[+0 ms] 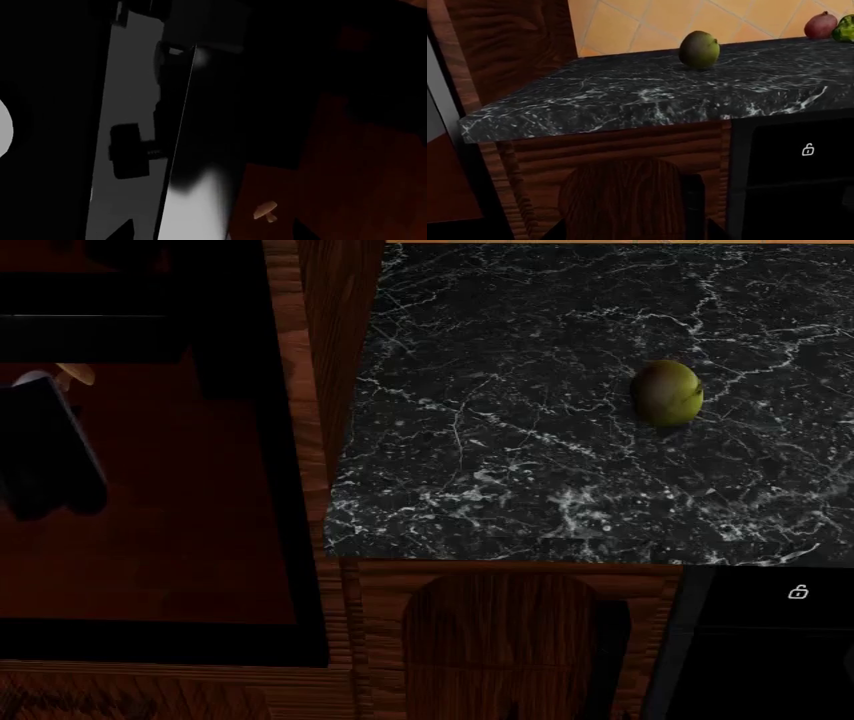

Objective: Open the oven door

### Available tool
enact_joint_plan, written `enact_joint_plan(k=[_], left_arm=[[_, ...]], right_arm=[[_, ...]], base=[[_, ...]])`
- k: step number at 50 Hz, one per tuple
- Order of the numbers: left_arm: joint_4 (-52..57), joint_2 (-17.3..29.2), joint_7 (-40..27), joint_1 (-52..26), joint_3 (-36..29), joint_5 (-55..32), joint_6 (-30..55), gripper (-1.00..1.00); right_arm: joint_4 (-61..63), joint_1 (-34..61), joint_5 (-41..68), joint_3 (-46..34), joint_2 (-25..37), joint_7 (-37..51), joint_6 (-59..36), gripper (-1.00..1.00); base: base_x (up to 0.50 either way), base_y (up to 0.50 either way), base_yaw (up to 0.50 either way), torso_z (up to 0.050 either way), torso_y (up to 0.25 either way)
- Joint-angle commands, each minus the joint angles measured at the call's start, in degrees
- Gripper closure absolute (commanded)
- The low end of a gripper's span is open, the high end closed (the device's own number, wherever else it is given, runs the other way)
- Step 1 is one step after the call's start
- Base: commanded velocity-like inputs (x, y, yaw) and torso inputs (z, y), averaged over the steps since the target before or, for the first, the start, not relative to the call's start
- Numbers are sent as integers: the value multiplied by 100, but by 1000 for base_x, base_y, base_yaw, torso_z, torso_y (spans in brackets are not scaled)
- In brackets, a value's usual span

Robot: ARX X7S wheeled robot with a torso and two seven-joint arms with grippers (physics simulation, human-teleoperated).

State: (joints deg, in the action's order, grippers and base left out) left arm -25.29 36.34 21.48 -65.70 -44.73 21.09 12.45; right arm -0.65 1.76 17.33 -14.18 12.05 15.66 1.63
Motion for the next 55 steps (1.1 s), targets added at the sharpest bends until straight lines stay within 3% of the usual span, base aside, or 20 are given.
enact_joint_plan(k=[1, 36, 37, 55], left_arm=[[-900, -299, -162, -295, -174, 72, -460, -100], [-1106, -354, -256, -427, -255, 218, -416, -100], [-1101, -354, -264, -426, -248, 214, -412, 100], [-976, -317, -250, -391, -279, 253, -385, 100]], right_arm=[[-92, 50, 30, -3, 8, 20, 31, -100], [-234, 76, 98, -53, 54, 56, 158, -100], [-251, 80, 101, -54, 52, 51, 171, -100], [-127, 26, 164, -71, 103, 117, 139, -100]], base=[[0, 0, 0, 0, 0], [0, 0, 0, 0, 0], [0, 0, 0, 0, 0], [0, 0, 0, 0, 0]])
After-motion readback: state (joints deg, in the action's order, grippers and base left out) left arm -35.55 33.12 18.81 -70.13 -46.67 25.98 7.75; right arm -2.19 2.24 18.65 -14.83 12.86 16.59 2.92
